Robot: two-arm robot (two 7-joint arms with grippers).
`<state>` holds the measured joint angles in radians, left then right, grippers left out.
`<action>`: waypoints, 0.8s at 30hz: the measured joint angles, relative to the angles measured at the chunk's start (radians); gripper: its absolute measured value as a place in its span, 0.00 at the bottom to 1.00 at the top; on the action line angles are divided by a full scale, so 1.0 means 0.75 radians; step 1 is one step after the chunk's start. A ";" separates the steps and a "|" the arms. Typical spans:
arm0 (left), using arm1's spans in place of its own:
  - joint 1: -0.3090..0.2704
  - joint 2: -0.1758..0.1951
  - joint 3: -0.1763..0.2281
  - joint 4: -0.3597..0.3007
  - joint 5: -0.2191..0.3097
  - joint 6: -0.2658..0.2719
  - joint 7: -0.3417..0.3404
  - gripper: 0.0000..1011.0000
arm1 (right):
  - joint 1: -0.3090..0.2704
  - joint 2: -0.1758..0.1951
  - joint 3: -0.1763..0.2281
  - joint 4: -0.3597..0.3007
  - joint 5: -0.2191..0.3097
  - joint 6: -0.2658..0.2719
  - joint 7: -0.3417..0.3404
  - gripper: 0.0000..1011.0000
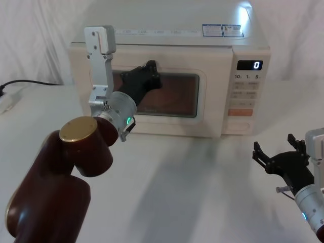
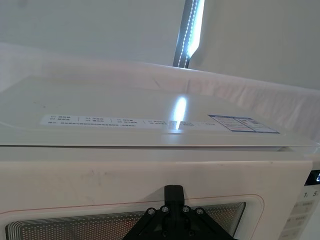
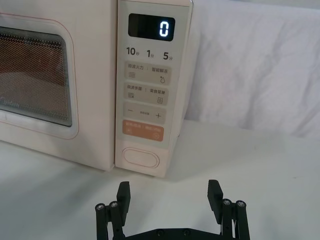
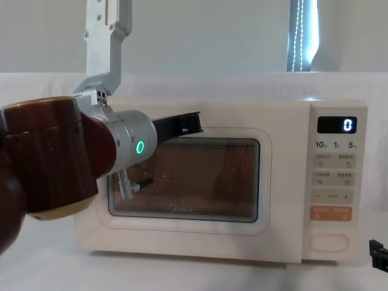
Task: Press the button to open the microwave door with one hand; close the microwave door with the other hand.
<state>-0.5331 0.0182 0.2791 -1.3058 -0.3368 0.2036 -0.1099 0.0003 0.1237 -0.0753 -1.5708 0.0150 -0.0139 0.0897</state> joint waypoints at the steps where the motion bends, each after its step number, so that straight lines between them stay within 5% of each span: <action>1: 0.000 -0.002 -0.001 0.001 0.001 0.000 0.000 0.00 | 0.000 0.000 0.000 0.000 0.000 0.000 0.000 0.99; 24: -0.022 -0.034 -0.024 0.040 0.024 0.006 -0.001 0.00 | 0.000 0.000 0.000 0.000 0.000 0.000 0.000 0.99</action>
<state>-0.5499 -0.0070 0.2610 -1.2761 -0.3189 0.2079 -0.1107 0.0002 0.1237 -0.0753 -1.5707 0.0150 -0.0139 0.0897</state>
